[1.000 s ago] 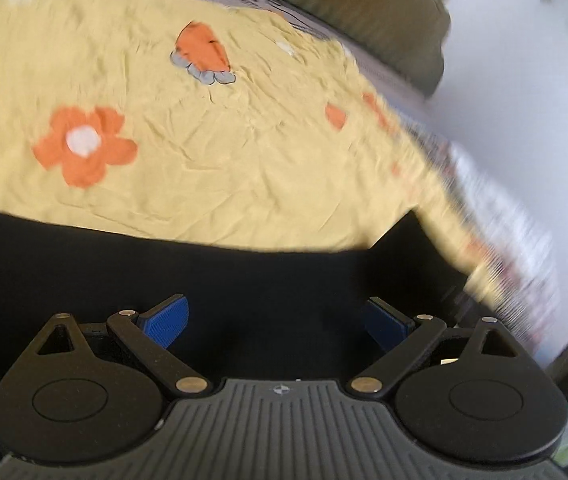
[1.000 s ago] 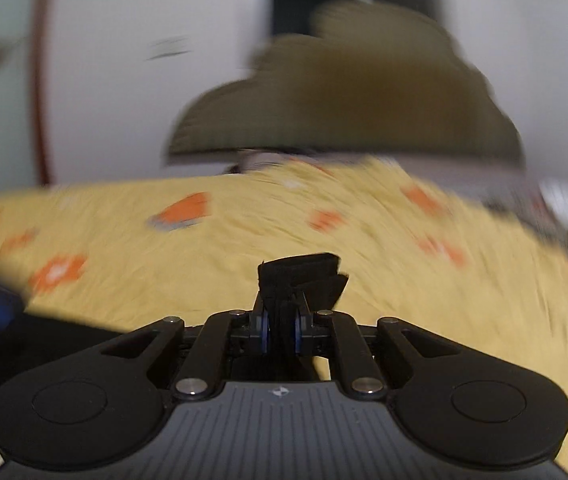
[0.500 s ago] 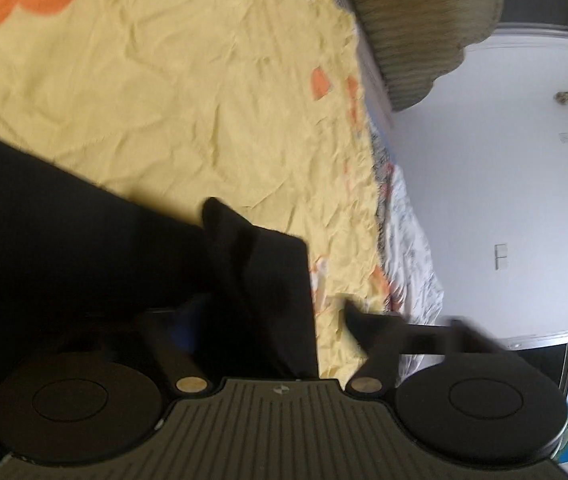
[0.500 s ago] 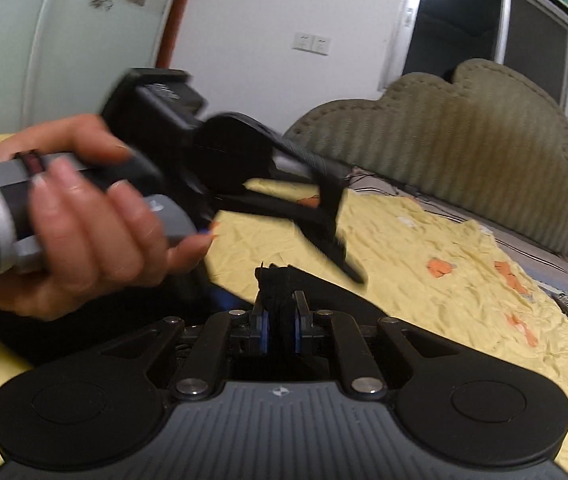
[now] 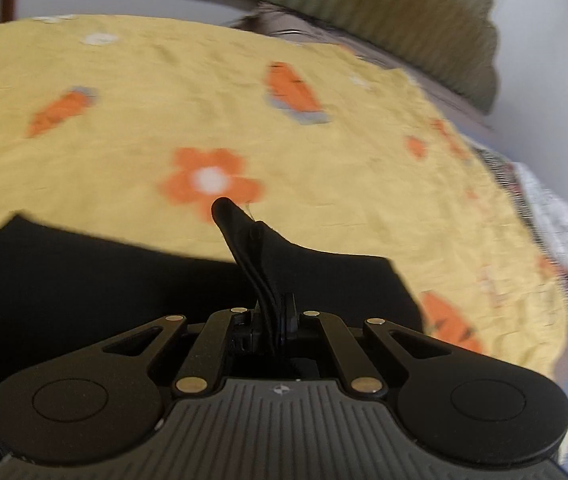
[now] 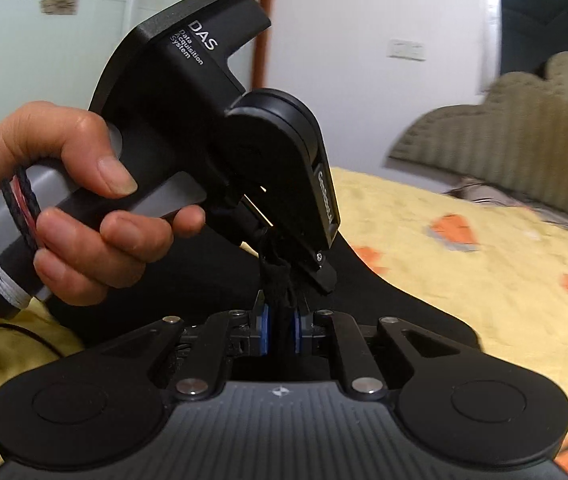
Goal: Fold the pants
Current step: 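Fold the held edge over with the left gripper and release it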
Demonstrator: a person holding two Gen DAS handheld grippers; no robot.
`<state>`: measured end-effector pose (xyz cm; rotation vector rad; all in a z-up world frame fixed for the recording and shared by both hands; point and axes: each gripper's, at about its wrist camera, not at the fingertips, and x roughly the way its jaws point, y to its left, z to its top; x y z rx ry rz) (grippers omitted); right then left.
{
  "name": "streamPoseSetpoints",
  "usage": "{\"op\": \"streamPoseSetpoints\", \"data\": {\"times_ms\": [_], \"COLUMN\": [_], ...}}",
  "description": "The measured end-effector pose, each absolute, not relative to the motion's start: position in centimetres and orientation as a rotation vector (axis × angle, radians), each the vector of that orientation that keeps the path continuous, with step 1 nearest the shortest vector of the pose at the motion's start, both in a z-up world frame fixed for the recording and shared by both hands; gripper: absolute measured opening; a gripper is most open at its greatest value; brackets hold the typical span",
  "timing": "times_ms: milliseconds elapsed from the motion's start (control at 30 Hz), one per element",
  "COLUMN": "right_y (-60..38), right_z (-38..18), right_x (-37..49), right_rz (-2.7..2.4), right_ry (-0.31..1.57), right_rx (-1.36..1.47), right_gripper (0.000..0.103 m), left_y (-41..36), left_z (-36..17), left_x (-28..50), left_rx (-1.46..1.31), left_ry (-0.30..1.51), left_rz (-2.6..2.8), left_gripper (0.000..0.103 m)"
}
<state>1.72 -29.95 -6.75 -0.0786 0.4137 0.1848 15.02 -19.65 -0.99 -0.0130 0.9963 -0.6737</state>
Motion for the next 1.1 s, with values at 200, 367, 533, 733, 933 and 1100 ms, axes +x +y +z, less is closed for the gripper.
{"op": "streamPoseSetpoints", "data": {"times_ms": [200, 367, 533, 733, 933, 1100], "right_y": [-26.5, -24.9, -29.1, -36.5, -39.5, -43.4], "right_z": [-8.2, -9.3, -6.3, -8.2, -8.6, -10.9], "right_x": [3.4, 4.1, -0.9, -0.9, -4.5, -2.8], "right_rz": [0.279, 0.291, 0.310, 0.058, 0.059, 0.057], "right_ry": [0.462, 0.601, 0.544, 0.703, 0.662, 0.688], "right_rx": [-0.102, -0.154, -0.076, -0.003, 0.167, 0.463], "right_gripper": [0.011, 0.029, 0.031, 0.031, 0.039, 0.050], "left_y": [-16.2, -15.6, -11.8, -16.2, -23.3, -28.4], "left_z": [-3.2, -3.9, -0.7, 1.5, -1.2, -3.1], "left_x": [16.3, 16.5, 16.1, 15.0, 13.2, 12.7], "left_rx": [0.035, 0.077, 0.063, 0.136, 0.254, 0.330], "left_ry": [1.017, 1.030, 0.900, 0.861, 0.907, 0.906], "left_rz": [-0.563, -0.491, -0.358, -0.541, -0.648, -0.689], "left_gripper": [0.008, 0.035, 0.065, 0.080, 0.080, 0.080]}}
